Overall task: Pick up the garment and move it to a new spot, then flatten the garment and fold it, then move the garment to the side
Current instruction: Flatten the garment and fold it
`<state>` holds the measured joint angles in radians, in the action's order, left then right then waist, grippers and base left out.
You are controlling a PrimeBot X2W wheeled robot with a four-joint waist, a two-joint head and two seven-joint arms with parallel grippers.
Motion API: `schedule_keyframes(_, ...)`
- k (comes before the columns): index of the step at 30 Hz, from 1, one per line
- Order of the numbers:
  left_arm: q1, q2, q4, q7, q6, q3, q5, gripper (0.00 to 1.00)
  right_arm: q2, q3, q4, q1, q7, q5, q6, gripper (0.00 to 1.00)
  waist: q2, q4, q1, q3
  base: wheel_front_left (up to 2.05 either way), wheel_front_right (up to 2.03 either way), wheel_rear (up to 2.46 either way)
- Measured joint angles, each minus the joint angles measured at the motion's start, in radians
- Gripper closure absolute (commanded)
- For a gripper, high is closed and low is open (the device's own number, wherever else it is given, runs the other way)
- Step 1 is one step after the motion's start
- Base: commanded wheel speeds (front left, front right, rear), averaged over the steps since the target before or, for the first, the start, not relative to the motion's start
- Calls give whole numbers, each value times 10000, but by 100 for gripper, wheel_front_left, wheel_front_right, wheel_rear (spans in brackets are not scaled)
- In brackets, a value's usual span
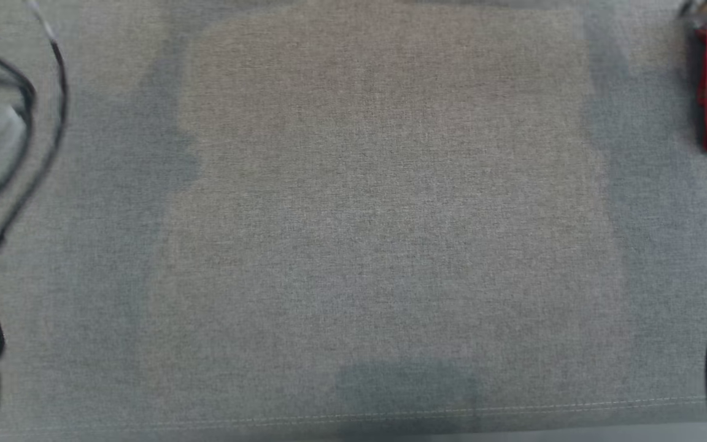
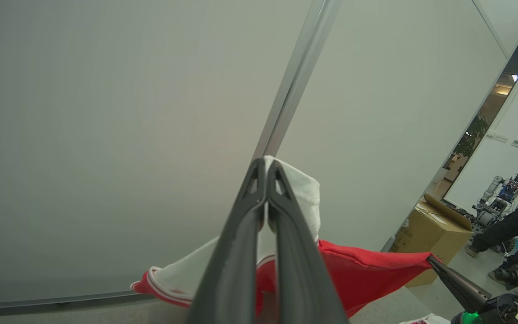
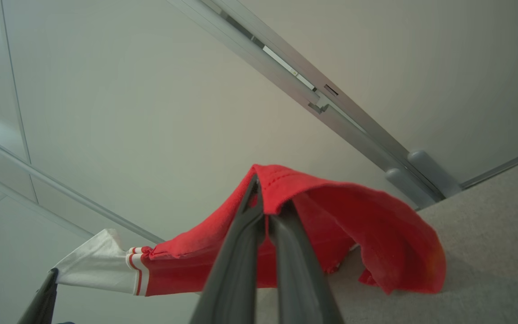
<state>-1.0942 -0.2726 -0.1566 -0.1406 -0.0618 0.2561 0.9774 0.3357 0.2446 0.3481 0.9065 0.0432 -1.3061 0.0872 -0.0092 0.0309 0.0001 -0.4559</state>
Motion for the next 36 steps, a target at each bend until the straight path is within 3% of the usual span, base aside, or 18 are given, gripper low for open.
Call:
schedule_keyframes(4, 1342, -17, -81, 96, -56, -33, 188, 100, -238, 198, 493, -1274, 19, -167, 33, 100, 0, 59, 0, 56, 0, 0, 0)
schedule_keyframes(5, 2170, 25, -284, 408, -90, -52, 336, 100, -201, 232, 715, -1839, -136, -134, 190, 100, 0, 57, 0, 63, 0, 0, 0)
schedule_keyframes(12, 4570, 282, -621, 1429, -274, -90, 502, 100, -123, 165, 945, -3023, -794, -44, 359, 100, 0, 125, 0, 351, 0, 0, 0)
schedule_keyframes(17, 5281, 351, -297, 2088, -453, -142, 493, 100, -130, -81, 719, -3643, -1365, -153, 359, 100, 0, 219, 0, 780, 0, 0, 0)
schedule_keyframes(20, 5820, 276, -111, 2226, -502, 33, 460, 100, -65, -2, -65, -3945, -1555, -203, 359, 100, 0, 279, -1, 1102, 0, 0, 0)
schedule_keyframes(30, 8307, -675, 90, 1206, -543, 1578, 230, 100, 535, 1484, -692, -6294, -1260, 54, 359, 100, 0, 397, -1, 2322, 0, 0, 0)
schedule_keyframes(36, 9518, -1231, 416, 581, -543, 1900, 232, 100, 855, 1509, -1097, -7436, -1319, -13, 359, 100, 0, 360, -1, 2939, 0, 0, 0)
